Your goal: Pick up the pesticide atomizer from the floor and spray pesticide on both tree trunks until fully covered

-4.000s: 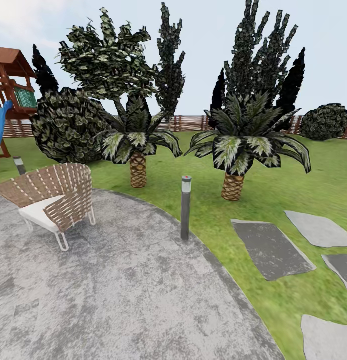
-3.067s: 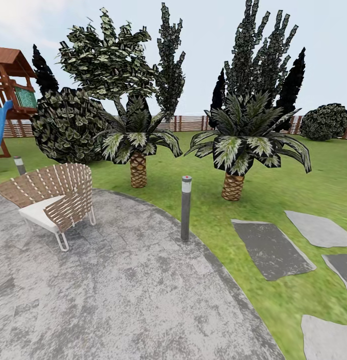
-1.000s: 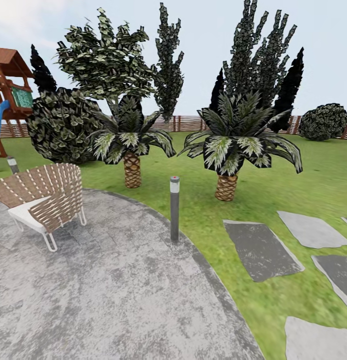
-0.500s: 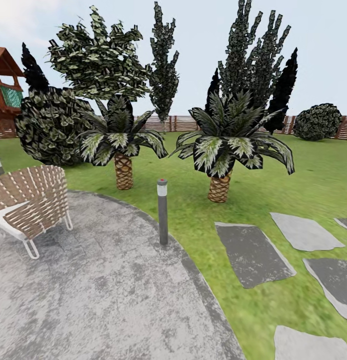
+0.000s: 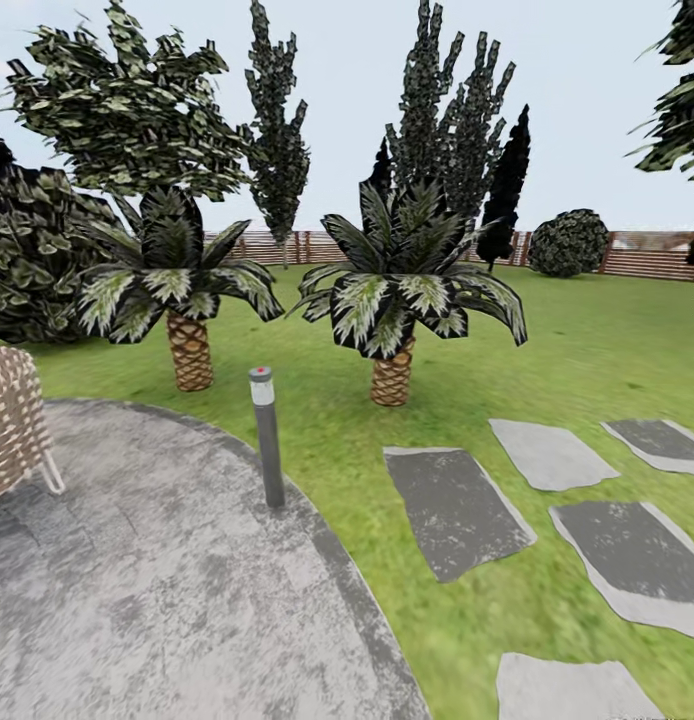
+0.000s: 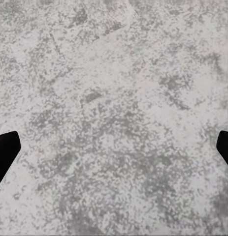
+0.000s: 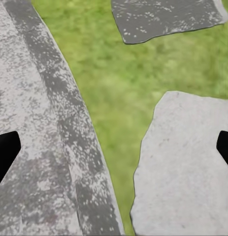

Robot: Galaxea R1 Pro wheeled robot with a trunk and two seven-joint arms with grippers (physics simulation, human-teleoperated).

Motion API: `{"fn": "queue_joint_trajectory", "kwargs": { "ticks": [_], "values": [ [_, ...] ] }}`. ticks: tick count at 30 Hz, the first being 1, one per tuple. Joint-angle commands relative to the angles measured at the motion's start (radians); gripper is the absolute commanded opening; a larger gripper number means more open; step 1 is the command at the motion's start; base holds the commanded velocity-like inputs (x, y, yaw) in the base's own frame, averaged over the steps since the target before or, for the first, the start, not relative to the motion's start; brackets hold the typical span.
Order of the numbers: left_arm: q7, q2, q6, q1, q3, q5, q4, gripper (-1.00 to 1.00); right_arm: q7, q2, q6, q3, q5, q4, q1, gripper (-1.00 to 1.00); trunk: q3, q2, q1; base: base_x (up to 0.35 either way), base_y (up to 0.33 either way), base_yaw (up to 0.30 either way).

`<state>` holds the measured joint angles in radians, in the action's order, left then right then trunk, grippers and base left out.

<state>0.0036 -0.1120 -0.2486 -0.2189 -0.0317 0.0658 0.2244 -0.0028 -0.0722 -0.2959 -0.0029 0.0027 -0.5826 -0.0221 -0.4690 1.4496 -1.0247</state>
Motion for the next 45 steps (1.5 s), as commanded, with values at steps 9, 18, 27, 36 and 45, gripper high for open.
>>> {"fn": "queue_joint_trajectory", "kwargs": {
  "ticks": [9, 18, 27, 36, 45],
  "values": [
    [-0.001, 0.0, -0.003, 0.0, -0.001, 0.007, 0.0, 1.0, 0.0, 0.0, -0.003, 0.0, 0.0, 0.001, -0.001, 1.0, -0.001, 0.0, 0.0, 0.247, -0.235, -0.22],
    [-0.001, 0.0, -0.003, 0.0, -0.001, 0.006, 0.0, 1.0, 0.0, 0.0, -0.003, 0.0, 0.0, 0.001, -0.001, 1.0, -0.001, 0.0, 0.0, 0.25, -0.235, -0.026],
    [-0.001, 0.0, -0.003, 0.0, -0.001, 0.006, 0.0, 1.0, 0.0, 0.0, -0.003, 0.0, 0.0, 0.001, -0.001, 1.0, -0.001, 0.0, 0.0, 0.25, -0.235, 0.0],
    [-0.001, 0.0, -0.003, 0.0, -0.001, 0.006, -0.002, 1.0, 0.0, 0.001, -0.003, 0.0, 0.0, 0.001, -0.001, 1.0, -0.001, 0.0, 0.0, 0.251, -0.235, 0.0],
    [-0.001, 0.0, -0.003, 0.0, -0.001, 0.006, -0.002, 1.0, 0.0, 0.002, -0.003, 0.001, 0.0, 0.001, -0.001, 1.0, -0.001, 0.0, 0.0, 0.251, -0.235, 0.0]
  ]
}}
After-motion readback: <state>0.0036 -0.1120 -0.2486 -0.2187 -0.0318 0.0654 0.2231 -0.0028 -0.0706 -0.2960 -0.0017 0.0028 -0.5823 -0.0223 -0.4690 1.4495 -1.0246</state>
